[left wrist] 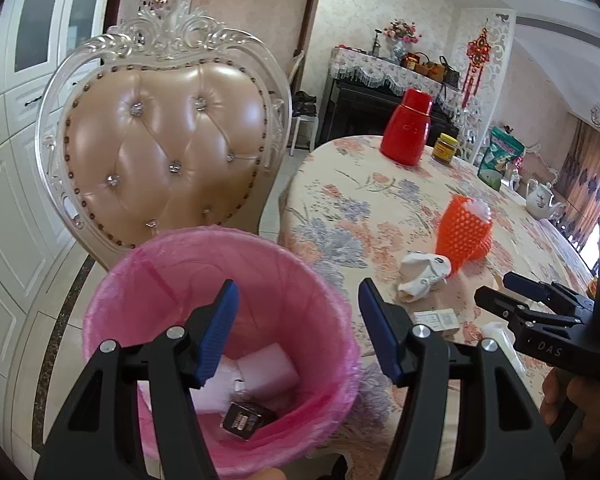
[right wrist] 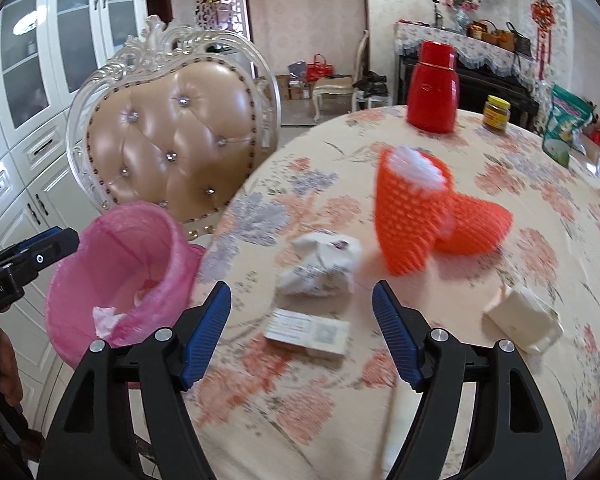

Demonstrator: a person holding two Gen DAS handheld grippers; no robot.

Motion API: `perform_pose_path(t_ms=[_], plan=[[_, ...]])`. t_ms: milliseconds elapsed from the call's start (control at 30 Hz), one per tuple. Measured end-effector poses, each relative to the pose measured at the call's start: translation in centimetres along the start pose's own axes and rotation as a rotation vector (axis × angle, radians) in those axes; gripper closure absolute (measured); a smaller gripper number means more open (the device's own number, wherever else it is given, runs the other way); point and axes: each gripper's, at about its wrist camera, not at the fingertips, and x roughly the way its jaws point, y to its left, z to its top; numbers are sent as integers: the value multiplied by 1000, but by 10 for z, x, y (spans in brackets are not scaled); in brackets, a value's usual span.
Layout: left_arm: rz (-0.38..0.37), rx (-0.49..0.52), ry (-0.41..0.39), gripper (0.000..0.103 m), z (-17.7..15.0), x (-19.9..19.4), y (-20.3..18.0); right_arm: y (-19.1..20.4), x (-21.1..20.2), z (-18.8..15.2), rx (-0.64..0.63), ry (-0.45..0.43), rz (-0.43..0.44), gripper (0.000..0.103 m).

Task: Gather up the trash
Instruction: 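Move the right gripper to the white folded pad while the left moves to the QR-code box, then close the right gripper on the white pad while the left grasps the QR-code box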

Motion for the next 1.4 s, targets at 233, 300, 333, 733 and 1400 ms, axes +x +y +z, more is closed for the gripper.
perform_pose_path(t_ms=[233,300,333,733,1400], plan=[[-28,29,9,43,-1,7,-23,-32,-7,-17,41,13,-43,32],[-37,35,12,43,-2,9,-29,-42,-7,-23,57,22,-54,32],[-41,40,14,42,-2,10,-33,-45,-7,-26,63,26,-59,32],[-98,87,43,40,-9,29,-73,-72,1,-58,102,93,-89,32],[-139,133,92,40,-16,53,-113,-81,22,-82,84,213,-102,50]])
